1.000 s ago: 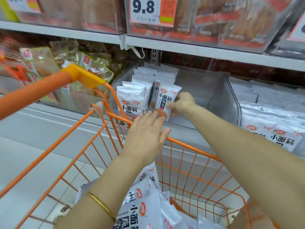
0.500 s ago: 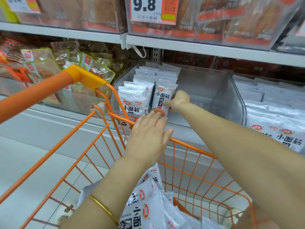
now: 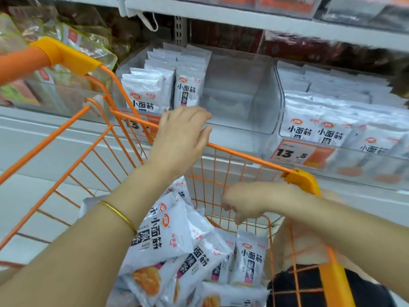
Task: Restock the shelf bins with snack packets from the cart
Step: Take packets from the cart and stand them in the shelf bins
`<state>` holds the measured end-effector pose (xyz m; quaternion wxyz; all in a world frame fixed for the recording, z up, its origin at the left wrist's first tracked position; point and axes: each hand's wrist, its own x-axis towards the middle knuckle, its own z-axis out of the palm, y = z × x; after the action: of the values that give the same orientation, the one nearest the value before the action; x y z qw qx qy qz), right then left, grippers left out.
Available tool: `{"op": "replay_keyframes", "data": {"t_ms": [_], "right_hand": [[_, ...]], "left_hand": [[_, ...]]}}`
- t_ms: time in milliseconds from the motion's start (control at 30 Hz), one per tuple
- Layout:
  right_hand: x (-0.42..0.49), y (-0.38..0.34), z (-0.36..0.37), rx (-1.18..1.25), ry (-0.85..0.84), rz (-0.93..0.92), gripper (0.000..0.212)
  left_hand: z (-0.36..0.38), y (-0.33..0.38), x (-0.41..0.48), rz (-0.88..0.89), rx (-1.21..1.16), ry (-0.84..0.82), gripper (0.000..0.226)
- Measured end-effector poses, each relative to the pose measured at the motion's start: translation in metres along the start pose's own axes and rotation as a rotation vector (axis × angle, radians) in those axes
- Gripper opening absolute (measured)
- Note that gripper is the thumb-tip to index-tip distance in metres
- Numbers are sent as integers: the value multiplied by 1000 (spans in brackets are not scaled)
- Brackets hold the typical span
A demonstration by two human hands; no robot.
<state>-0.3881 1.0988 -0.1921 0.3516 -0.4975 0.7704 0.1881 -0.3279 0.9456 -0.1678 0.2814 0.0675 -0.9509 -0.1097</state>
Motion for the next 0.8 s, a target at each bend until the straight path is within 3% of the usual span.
{"op": "replay_keyframes", "data": {"t_ms": [100, 200, 267, 400, 467, 633, 800], "right_hand": [[26, -1, 34, -239, -202, 37, 17], [33, 0, 49, -298, -309, 78, 21], [33, 1, 51, -312, -319, 92, 30], [26, 5, 33, -135, -248, 17, 26], [7, 6, 10, -58, -137, -54, 9], [-65, 10, -54, -76, 373, -100, 24], [-85, 31, -90, 193, 790, -128, 21]], "left_hand": [[0, 6, -2, 41, -12, 41, 39], [-1, 8, -2, 67, -21, 72, 35], [-3, 7, -1, 72, -34, 82, 35], [-7, 7, 0, 90, -67, 123, 32], [-8, 8, 0, 112, -76, 140, 28], [-11, 14, 1, 24, -258, 81, 30], [-15, 18, 1, -120, -564, -115, 29]]}}
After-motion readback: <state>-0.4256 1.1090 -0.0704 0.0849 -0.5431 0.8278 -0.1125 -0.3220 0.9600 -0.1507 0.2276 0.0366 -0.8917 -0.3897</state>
